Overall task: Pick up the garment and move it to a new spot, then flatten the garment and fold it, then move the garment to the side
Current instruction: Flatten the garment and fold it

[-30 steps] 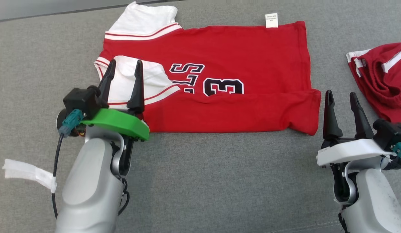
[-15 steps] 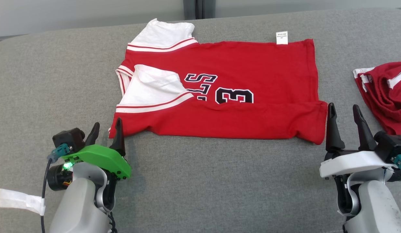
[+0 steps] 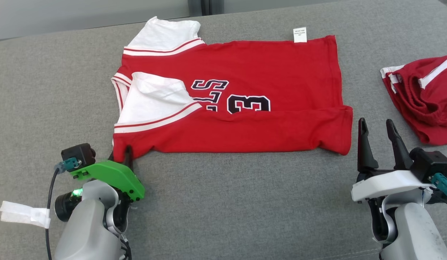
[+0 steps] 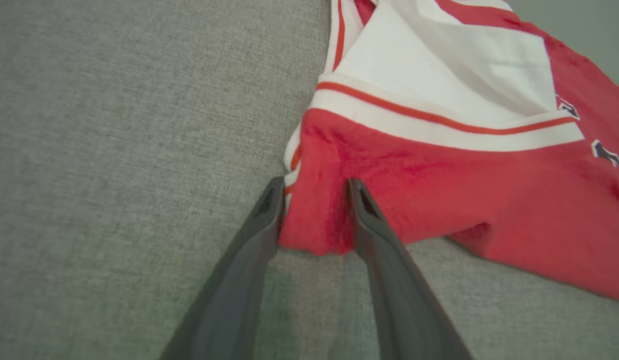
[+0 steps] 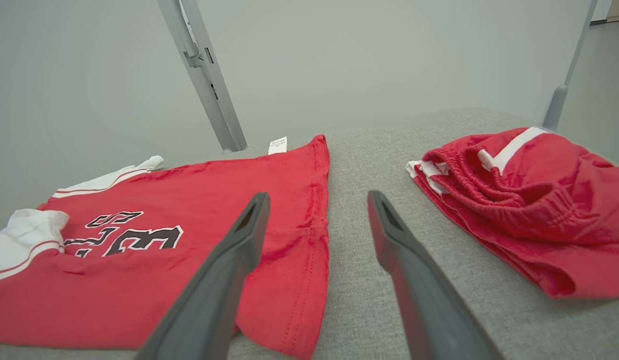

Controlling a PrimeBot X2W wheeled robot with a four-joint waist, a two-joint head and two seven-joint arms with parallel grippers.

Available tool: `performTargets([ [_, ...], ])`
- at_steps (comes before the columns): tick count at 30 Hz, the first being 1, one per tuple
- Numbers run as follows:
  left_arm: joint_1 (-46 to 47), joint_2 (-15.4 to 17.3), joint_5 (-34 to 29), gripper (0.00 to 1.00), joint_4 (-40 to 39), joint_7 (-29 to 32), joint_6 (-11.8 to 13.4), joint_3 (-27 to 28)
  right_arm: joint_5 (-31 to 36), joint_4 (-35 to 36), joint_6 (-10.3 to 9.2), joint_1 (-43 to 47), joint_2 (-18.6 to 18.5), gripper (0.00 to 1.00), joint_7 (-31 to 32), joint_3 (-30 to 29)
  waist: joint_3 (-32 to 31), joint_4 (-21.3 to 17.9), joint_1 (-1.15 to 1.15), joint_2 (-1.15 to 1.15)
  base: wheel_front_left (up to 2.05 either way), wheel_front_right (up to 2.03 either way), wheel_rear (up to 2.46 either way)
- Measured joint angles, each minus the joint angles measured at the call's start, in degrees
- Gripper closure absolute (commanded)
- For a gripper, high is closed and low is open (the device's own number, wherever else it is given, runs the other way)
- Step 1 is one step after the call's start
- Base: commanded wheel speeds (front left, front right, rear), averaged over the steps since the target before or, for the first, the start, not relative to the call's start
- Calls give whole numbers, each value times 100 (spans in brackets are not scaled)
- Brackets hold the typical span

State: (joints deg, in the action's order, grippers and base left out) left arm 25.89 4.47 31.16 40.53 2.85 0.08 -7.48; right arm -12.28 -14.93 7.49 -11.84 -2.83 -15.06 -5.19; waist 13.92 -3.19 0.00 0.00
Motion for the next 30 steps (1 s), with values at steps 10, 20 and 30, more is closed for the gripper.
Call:
performTargets([
  [10,-179,14,1,100,-298,-127,27,-70,20,-923,0,30,1,0,232,-20,-91,73,0,0,0,0,0],
  [20,-322,71,-12,100,-1001,-394,94,-55,-234,-1783,0,-512,1,0,572,141,-58,200,0,0,0,0,0],
  [30,-489,165,-12,100,-1381,-403,172,-59,-281,-2382,1,-883,-4,100,683,366,-77,224,0,0,0,0,0],
])
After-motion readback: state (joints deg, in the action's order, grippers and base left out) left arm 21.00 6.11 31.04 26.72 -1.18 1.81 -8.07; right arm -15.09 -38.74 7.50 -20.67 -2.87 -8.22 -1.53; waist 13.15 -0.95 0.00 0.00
